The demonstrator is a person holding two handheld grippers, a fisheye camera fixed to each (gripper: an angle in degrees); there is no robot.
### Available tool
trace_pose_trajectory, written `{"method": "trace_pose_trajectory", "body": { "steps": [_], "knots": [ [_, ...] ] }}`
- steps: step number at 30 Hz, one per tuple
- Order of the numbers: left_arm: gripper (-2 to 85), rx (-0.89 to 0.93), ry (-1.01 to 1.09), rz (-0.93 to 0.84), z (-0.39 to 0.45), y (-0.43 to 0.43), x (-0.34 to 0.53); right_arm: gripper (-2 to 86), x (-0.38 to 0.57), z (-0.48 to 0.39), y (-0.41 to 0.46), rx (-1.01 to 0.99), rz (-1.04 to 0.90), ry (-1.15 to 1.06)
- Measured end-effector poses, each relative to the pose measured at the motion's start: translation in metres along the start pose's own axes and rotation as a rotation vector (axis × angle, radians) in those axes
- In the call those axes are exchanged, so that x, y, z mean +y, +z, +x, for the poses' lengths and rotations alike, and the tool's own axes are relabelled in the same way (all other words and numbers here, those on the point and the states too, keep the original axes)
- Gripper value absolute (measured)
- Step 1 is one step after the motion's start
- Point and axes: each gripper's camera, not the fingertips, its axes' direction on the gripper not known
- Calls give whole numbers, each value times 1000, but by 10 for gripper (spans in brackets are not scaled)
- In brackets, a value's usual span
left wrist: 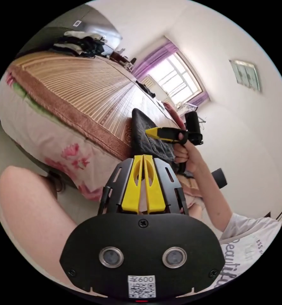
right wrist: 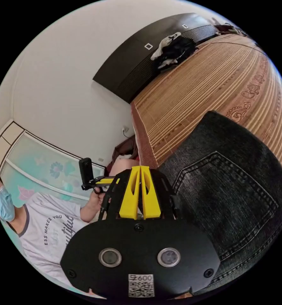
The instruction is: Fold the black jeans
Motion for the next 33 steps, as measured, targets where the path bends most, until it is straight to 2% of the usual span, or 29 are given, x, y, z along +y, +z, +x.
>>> {"method": "trace_pose_trajectory", "body": {
  "steps": [1, 6, 7, 10, 15, 22, 27, 31, 33],
  "knots": [
    [56, 51, -37, -33, -19, -5, -9, -9, -3, 0, 10, 48, -39, -27],
    [88, 141, -78, -202, -71, -7, -39, -9, -1, 21, 9, -95, 49, 22],
    [89, 155, -92, -199, -77, -8, -42, -9, -1, 19, 10, -93, 66, 11],
    [82, 349, -194, -154, -116, -17, -59, -9, -7, 3, 11, -37, 71, -26],
    [59, 446, -251, -220, -148, -11, -77, -9, -21, -14, 15, 18, 42, -47],
    [27, 338, -132, -179, -137, -27, -79, -9, -72, -35, 13, 127, -74, -26],
    [23, 279, -72, -157, -121, -29, -71, -9, -111, -5, -28, 267, 59, 124],
    [21, 235, -16, -174, -106, -25, -62, -9, -130, 8, -80, 385, 321, 227],
    [21, 230, -11, -176, -101, -22, -56, -9, -144, 2, -83, 220, 301, 93]
  ]
}}
